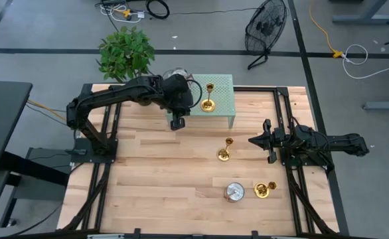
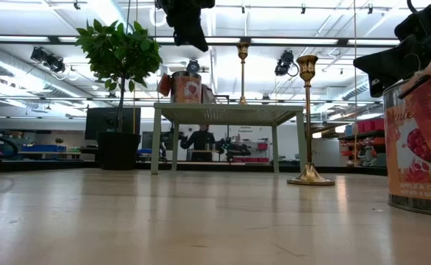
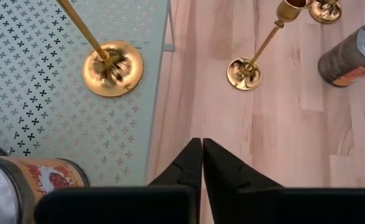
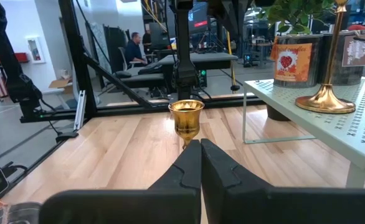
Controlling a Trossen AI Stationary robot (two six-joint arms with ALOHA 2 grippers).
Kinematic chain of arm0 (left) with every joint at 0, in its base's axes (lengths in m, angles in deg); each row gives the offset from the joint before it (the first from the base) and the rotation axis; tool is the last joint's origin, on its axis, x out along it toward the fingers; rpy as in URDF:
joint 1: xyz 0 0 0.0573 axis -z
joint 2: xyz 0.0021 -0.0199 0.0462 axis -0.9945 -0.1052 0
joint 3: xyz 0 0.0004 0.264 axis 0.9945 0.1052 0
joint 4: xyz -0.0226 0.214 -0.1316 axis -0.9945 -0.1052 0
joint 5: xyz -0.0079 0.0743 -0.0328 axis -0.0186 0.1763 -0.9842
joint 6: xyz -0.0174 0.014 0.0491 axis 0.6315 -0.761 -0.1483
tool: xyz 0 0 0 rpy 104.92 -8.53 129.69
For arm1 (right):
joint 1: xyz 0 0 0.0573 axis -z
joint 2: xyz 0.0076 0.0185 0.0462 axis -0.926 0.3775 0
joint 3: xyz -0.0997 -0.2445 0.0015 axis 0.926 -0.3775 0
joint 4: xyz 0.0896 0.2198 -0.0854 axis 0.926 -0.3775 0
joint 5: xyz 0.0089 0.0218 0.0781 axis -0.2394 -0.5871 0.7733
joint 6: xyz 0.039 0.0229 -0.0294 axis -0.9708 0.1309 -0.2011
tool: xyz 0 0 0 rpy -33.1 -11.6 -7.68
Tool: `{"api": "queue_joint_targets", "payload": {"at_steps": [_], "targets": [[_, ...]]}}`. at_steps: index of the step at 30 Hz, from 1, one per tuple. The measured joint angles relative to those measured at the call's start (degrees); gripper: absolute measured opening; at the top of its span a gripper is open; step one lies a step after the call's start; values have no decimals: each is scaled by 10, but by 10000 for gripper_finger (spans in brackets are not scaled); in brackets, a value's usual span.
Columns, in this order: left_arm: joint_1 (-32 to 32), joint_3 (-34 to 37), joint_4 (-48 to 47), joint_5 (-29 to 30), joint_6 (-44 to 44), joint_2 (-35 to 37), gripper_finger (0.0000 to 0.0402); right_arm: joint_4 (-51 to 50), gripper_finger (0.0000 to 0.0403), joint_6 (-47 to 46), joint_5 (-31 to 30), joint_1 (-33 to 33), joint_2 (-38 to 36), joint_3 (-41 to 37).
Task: Pick & Place candle stick holders
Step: Put the top left gold candle holder on the shelf
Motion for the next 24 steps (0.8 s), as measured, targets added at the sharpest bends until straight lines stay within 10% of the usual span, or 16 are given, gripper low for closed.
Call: {"api": "queue_joint_targets", "payload": {"at_steps": [24], "targets": [[19,20,25,-11,4,1,2,0,3,0,0,0,0,0]]}}
